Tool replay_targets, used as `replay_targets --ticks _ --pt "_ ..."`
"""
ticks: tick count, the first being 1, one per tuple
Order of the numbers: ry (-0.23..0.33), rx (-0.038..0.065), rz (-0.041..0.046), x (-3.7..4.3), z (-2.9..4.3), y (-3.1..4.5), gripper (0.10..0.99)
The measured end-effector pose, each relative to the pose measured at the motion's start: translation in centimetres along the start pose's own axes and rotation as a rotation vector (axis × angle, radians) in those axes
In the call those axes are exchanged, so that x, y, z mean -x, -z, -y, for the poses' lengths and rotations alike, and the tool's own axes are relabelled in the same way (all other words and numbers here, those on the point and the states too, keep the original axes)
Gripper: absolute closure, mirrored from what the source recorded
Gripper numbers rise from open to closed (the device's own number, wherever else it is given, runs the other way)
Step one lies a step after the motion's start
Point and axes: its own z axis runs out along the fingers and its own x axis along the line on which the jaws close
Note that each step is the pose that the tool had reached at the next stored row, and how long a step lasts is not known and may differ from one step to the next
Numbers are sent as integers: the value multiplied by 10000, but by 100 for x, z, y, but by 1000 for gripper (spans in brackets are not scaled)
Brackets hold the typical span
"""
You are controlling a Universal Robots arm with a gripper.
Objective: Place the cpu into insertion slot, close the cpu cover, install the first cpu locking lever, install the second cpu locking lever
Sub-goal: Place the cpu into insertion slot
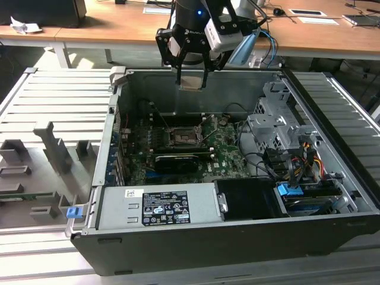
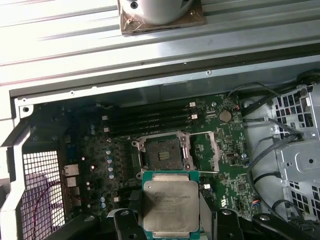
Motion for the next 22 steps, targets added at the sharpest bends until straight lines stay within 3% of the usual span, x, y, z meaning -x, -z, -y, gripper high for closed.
replay_targets --ticks 22 --pt "-158 3 14 0 0 0 549"
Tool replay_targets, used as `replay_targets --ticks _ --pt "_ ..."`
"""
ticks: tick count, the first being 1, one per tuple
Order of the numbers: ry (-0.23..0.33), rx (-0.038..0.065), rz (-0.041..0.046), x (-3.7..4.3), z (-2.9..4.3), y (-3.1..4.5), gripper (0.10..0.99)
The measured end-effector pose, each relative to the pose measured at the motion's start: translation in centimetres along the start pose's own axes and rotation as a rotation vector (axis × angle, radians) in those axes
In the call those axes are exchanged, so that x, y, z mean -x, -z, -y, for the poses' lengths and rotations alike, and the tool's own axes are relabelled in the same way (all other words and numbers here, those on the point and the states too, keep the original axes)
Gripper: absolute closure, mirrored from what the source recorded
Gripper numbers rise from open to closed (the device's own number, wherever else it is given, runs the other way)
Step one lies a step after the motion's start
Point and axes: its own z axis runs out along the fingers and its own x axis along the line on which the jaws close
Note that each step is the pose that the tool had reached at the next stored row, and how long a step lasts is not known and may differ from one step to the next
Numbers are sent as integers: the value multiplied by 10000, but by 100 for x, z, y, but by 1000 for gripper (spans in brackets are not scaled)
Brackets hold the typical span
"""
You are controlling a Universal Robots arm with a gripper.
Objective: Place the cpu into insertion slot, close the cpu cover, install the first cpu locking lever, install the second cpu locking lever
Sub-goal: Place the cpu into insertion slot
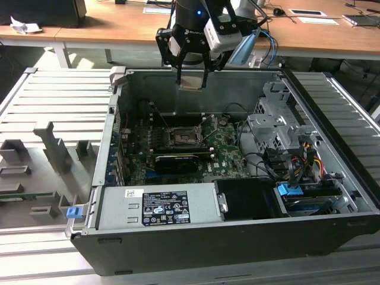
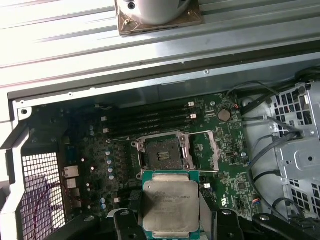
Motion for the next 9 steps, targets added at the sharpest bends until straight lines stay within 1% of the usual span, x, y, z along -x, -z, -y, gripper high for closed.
replay_targets --ticks 9 --pt "-53 1 5 0 0 0 549"
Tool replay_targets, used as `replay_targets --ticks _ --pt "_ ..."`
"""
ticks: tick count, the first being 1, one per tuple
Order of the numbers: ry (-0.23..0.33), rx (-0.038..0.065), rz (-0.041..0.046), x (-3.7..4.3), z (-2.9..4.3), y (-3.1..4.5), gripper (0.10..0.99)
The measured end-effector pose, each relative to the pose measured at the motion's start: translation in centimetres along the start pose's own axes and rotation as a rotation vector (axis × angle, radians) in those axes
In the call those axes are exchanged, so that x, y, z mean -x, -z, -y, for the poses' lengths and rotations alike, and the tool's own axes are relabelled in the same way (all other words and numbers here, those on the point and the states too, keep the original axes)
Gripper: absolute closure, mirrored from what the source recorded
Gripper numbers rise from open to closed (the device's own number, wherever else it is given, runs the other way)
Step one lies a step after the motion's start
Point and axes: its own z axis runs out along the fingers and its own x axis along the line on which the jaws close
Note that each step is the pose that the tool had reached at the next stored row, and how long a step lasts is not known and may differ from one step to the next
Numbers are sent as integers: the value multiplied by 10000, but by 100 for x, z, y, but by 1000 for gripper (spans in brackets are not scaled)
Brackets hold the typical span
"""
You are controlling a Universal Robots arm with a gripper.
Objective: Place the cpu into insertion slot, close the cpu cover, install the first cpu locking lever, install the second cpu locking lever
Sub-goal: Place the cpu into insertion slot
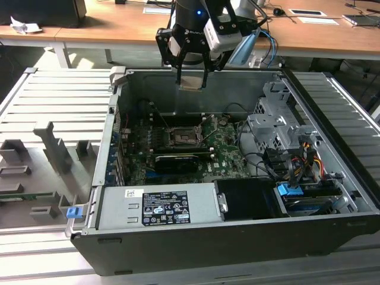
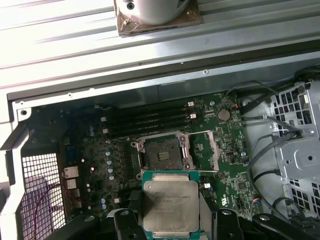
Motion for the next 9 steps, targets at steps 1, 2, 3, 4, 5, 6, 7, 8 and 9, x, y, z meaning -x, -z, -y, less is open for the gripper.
replay_targets --ticks 1,2,3,4,5,6,7,8,9 --pt "-14 0 1 -1 0 0 549" --pt "-46 1 4 -4 1 0 549" --pt "-78 2 7 -5 1 0 549" --pt "-129 2 12 -6 1 0 549" --pt "-226 4 20 -8 1 -1 549" --pt "-337 6 30 -11 2 -1 549" --pt "-397 7 35 -11 2 -2 549" --pt "-440 8 39 -12 2 -2 549" --pt "-486 9 44 -12 2 -2 549"
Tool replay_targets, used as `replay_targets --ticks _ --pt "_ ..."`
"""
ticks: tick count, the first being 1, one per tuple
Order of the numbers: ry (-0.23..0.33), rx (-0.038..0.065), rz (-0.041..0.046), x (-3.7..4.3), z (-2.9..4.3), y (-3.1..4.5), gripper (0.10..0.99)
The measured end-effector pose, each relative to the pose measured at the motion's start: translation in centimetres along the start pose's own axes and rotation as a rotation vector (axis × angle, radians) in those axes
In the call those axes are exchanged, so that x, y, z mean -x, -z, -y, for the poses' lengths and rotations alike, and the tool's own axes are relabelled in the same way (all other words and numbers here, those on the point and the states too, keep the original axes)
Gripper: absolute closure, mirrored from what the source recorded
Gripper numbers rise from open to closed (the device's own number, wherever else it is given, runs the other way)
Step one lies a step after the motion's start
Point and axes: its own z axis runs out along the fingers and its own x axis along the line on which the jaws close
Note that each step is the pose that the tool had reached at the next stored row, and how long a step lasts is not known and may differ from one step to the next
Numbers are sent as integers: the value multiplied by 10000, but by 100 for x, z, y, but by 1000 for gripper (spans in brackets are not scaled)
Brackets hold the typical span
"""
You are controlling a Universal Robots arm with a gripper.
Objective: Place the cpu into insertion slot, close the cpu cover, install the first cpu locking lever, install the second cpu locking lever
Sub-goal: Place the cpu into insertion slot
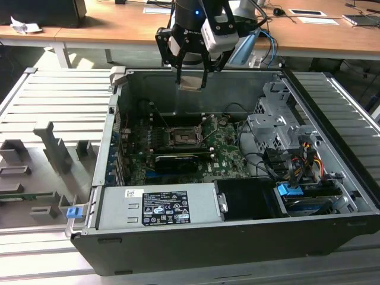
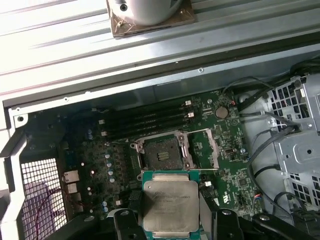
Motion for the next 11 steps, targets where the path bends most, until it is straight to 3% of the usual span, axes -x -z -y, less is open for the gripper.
replay_targets --ticks 11 --pt "-672 13 60 -12 3 -3 549"
